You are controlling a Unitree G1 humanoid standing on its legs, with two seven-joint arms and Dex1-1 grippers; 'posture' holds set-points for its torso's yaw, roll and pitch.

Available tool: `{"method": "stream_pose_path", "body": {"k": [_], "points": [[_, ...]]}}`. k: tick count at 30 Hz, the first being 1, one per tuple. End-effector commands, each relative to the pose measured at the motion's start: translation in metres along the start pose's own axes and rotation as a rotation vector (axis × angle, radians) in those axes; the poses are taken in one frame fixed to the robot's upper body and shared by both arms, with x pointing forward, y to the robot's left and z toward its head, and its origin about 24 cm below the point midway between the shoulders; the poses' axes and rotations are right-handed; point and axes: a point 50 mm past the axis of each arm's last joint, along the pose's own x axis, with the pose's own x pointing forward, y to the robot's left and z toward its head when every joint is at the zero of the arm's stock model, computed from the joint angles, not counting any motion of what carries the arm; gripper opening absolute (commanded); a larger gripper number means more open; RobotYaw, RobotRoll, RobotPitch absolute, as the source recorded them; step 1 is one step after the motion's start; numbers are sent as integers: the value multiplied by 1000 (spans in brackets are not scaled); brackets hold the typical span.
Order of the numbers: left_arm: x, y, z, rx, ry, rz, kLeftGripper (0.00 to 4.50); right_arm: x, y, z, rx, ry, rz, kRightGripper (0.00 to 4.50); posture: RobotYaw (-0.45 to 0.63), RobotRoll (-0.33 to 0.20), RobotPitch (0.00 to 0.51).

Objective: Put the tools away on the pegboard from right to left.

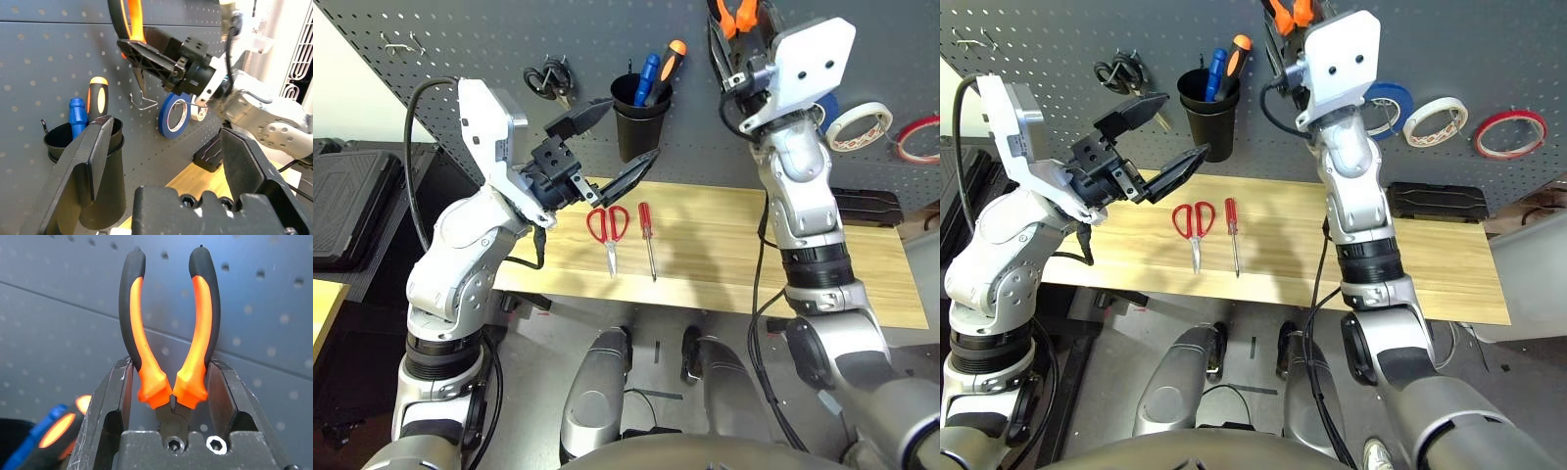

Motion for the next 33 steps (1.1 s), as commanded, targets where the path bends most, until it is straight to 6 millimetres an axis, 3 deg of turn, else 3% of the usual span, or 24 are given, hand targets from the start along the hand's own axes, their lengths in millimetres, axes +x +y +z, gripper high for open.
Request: {"method": "stream_pose_path", "body": {"k": [1, 10, 26, 33], "points": [[1, -2, -2, 4, 7, -14, 4500, 5, -8, -1, 15, -27, -45, 2376, 275, 0, 196], [0, -3, -3, 6, 11, -7, 4500, 8, -10, -24, 63, 61, -87, 2376, 295, 0, 205], [-2, -2, -6, 7, 26, -8, 4500, -21, -2, -58, 73, 204, -102, 2376, 288, 0, 215], [-2, -2, -8, 6, 31, -12, 4500, -32, -6, -42, -24, 32, -88, 4479, 285, 0, 215]]}}
